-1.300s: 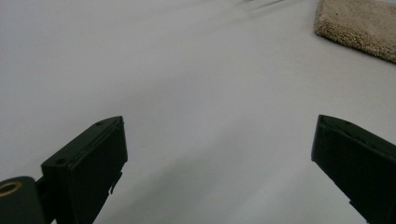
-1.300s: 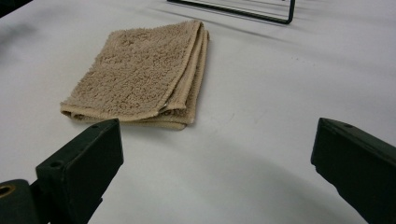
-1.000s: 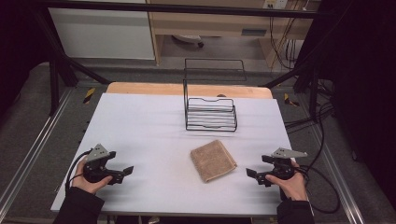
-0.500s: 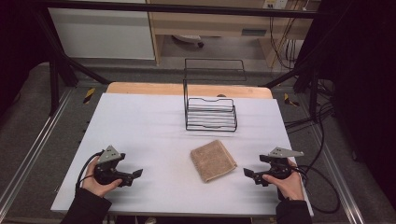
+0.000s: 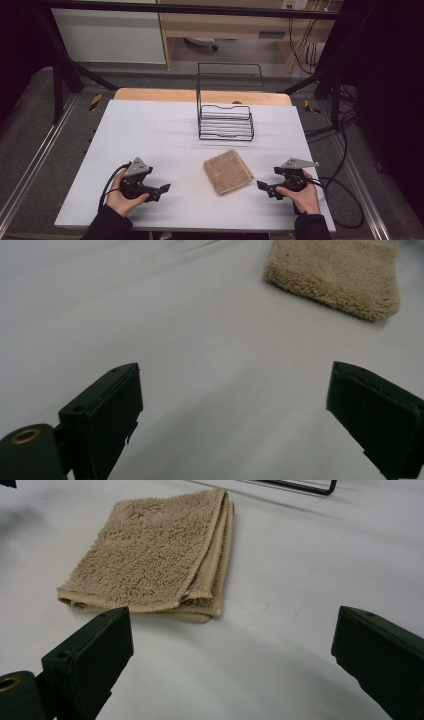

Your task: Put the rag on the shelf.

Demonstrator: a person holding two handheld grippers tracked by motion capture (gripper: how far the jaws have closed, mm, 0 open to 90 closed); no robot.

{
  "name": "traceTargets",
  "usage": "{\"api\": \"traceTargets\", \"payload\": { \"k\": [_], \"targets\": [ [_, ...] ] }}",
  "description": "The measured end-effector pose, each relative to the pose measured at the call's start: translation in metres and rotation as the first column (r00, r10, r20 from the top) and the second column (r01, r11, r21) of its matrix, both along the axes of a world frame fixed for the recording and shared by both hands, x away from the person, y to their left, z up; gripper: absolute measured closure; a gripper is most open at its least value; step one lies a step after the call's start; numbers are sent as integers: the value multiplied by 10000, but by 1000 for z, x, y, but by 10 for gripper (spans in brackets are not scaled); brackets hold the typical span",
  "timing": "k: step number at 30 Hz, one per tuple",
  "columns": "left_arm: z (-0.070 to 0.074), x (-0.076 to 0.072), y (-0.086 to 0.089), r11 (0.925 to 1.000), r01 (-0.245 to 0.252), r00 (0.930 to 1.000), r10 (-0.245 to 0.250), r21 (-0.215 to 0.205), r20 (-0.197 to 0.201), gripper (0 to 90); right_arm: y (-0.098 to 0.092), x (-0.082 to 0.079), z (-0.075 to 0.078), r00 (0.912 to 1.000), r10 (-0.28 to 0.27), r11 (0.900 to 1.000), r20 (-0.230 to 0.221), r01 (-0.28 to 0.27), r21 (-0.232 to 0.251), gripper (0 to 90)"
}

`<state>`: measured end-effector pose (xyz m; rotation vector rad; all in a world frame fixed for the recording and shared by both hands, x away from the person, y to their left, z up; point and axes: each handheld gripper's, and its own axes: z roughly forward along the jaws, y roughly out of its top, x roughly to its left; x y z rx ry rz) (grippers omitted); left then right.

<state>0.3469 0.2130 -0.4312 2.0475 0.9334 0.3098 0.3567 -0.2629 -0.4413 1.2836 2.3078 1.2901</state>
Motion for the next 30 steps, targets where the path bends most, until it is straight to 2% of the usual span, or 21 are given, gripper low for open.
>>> {"api": "traceTargets", "payload": {
  "k": [9, 16, 17, 19, 21, 23, 26, 28, 30],
  "targets": [
    [5, -1, -48, 9968, 790, 9966, -787, 145, -235, 118, 6, 1, 2, 9999, -60, 9999, 107, 58, 132, 54],
    [11, -2, -85, 9921, 1247, 9919, -1244, 111, -248, 189, 9, 3, 1, 9998, -131, 9997, 161, 127, 197, 96],
    [11, -2, -90, 9915, 1296, 9912, -1292, 105, -292, 209, 11, 2, 2, 9997, -198, 9996, 138, 195, 199, 137],
    [12, -2, -101, 9894, 1444, 9891, -1439, 160, -312, 213, 12, 2, 2, 9997, -113, 9998, 210, 110, 155, 153],
    [12, -2, -110, 9881, 1526, 9878, -1518, 208, -338, 221, 16, 2, 5, 9993, 10, 9998, 363, -16, 175, 223],
    [11, -1, -117, 9859, 1643, 9859, -1631, 331, -364, 222, 18, 2, 6, 9993, 54, 9997, 379, -63, 224, 247],
    [8, -1, -122, 9844, 1708, 9847, -1690, 430, -414, 219, 23, 2, 7, 9987, 173, 9995, 481, -187, 271, 324],
    [5, -1, -122, 9840, 1723, 9843, -1703, 452, -457, 216, 29, 5, 6, 9988, 372, 9991, 331, -378, 184, 399],
    [3, -1, -122, 9828, 1771, 9834, -1747, 519, -487, 216, 32, 6, 5, 9986, 452, 9989, 272, -455, 121, 427]
  ]
}}
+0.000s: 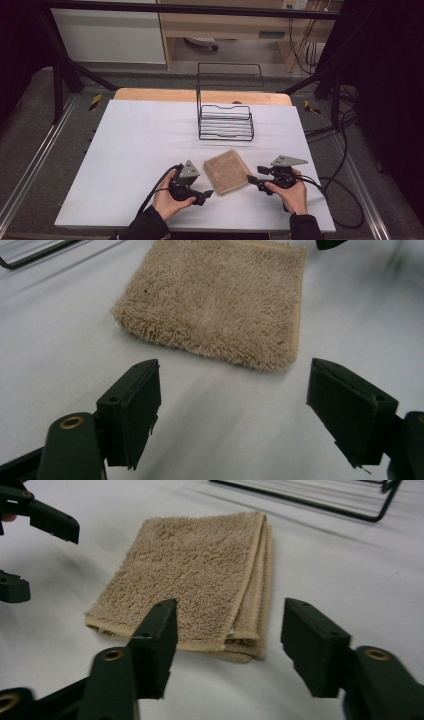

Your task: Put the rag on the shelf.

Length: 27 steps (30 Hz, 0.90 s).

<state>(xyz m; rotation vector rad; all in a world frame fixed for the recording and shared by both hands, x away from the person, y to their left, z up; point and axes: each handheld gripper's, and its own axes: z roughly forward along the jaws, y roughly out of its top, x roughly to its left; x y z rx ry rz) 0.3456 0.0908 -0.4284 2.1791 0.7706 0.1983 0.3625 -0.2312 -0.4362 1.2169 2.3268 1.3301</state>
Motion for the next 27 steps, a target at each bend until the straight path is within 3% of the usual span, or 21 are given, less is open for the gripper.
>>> {"api": "traceTargets", "payload": {
  "k": [9, 17, 23, 27],
  "targets": [
    [-4, 0, -1, 10000, 36, 10000, -36, 27, -57, 217, 10, 8, -6, 9996, -72, 9990, -265, 60, -448, 600],
    [-3, 1, 1, 10000, -47, 10000, 47, -52, -13, 221, 12, 9, -10, 9963, -264, 9991, -822, 237, -338, 773],
    [-3, 0, 2, 10000, -30, 10000, 30, -47, -23, 224, 12, 9, -9, 9956, -291, 9994, -889, 273, -214, 794],
    [-2, 0, 2, 10000, 9, 10000, -9, -26, -16, 224, 10, 8, -6, 9984, -415, 9991, -393, 413, -64, 743]
  ]
}}
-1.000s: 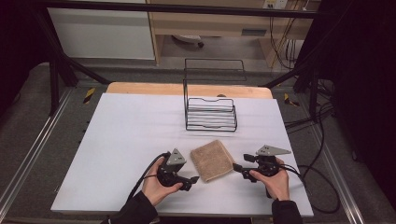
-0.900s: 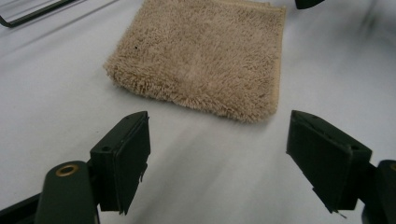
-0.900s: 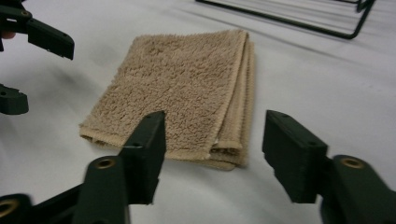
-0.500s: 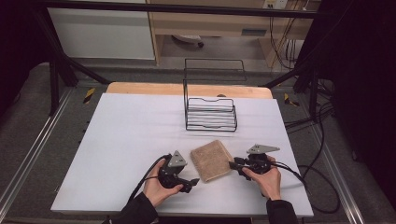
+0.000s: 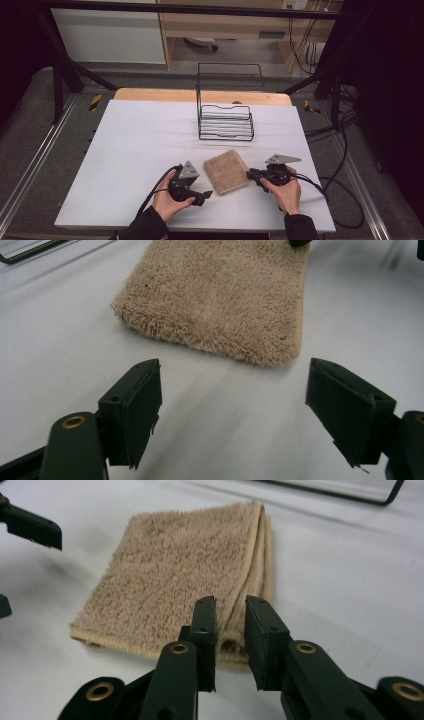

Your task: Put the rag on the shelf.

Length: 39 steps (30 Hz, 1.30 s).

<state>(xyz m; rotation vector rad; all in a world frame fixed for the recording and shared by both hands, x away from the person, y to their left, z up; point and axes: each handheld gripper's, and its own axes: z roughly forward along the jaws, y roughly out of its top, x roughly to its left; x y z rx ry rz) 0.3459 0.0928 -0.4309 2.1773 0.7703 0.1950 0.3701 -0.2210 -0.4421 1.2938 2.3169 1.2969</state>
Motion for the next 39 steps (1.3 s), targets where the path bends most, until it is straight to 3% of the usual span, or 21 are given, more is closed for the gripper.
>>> {"api": "traceTargets", "payload": {
  "k": [4, 7, 12, 20, 24, 30, 34, 36, 39],
  "targets": [
    [0, 0, 0, 10000, 11, 10000, -11, 13, -8, 224, 0, -1, 2, 9998, 185, 9996, -9, -185, 209, 740],
    [0, 0, 0, 10000, 32, 10000, -32, 13, -4, 224, 3, 0, -4, 9991, 313, 9994, -298, -317, -135, 761],
    [0, 0, 0, 10000, 13, 10000, -13, 11, -5, 224, 4, 0, -5, 9988, 235, 9996, -437, -243, -171, 841],
    [0, 0, 1, 10000, -20, 10000, 20, -30, -10, 225, 2, -1, -2, 9989, 215, 9998, -405, -214, 17, 899],
    [1, 0, 0, 10000, 15, 10000, -15, -75, -18, 227, -1, 0, 2, 9999, -74, 9998, -103, 76, 194, 900],
    [0, -3, -6, 9999, 82, 9999, -83, -78, -62, 250, 0, 6, -2, 9996, -288, 9982, 76, 292, -526, 898],
    [3, -6, -16, 9998, 122, 9999, -124, -170, -113, 315, 0, 8, -3, 9997, -38, 9968, 239, 57, -801, 852],
    [5, -7, -23, 9994, 82, 9999, -85, -338, -94, 383, -1, 8, -1, 9990, 21, 9970, 445, 13, -770, 787],
    [6, -5, -37, 9998, 31, 10000, -33, -216, -70, 438, -3, 12, 1, 9988, -25, 9981, 496, 55, -613, 681]
  ]
}}
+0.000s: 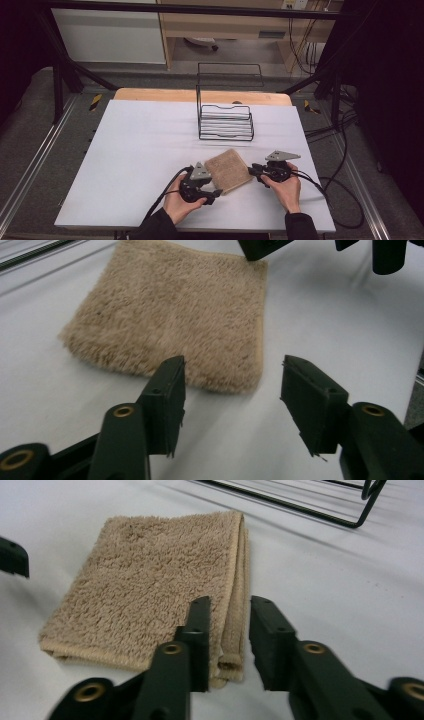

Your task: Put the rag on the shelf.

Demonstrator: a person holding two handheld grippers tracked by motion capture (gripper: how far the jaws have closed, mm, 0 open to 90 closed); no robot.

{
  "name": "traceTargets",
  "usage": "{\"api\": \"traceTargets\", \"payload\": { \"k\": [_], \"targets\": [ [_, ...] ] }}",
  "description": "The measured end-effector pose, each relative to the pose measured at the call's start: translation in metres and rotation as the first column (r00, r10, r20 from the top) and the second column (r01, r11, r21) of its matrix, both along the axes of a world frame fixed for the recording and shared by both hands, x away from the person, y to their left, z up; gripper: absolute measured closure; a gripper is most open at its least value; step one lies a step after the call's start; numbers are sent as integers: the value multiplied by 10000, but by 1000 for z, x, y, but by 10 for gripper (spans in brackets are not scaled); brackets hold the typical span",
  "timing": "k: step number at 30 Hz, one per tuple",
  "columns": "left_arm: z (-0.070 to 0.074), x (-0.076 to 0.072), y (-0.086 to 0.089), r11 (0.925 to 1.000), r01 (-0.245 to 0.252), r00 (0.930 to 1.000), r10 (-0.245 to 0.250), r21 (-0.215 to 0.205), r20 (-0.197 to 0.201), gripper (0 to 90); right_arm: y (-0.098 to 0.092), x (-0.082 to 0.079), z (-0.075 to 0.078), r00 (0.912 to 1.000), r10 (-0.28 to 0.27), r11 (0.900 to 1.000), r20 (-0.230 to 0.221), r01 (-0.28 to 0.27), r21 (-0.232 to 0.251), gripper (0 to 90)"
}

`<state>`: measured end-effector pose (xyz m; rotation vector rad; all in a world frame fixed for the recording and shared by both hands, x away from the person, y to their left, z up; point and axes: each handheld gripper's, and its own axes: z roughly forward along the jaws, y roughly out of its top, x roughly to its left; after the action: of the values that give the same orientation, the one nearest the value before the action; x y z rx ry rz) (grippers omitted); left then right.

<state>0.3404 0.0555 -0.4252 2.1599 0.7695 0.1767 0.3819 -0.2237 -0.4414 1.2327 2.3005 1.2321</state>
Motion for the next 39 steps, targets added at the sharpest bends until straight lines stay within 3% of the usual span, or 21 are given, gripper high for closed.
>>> {"api": "traceTargets", "payload": {
  "k": [4, 11, 14, 21, 24, 30, 39],
  "targets": [
    [-3, 3, -19, 9999, 32, 9998, -30, 115, -175, 479, 3, 4, -5, 9999, 9, 9996, -154, -13, -268, 589],
    [-19, 5, -34, 9974, -193, 9998, 199, 691, -76, 539, 3, 5, -12, 9992, 56, 9994, -394, -69, -346, 582],
    [-21, 5, -33, 9971, -361, 9993, 361, 673, 16, 611, 5, 4, -13, 9985, 73, 9995, -550, -89, -292, 612],
    [-20, 9, -29, 9980, -379, 9978, 406, 515, -523, 763, 7, 3, -14, 9936, -104, 9999, -1129, 115, 93, 750],
    [-19, 10, -29, 9982, -301, 9978, 331, 520, -574, 826, 7, 2, -13, 9920, -174, 9995, -1250, 207, 254, 809],
    [-10, 14, -17, 9971, 29, 9979, 20, 762, -643, 862, 12, -4, -8, 9912, -32, 9997, -1326, 66, 250, 837],
    [-3, 16, 16, 9910, 803, 9946, -725, 1069, -745, 861, 34, -28, -8, 9856, -160, 9951, -1681, 322, 940, 830]
  ]
}}
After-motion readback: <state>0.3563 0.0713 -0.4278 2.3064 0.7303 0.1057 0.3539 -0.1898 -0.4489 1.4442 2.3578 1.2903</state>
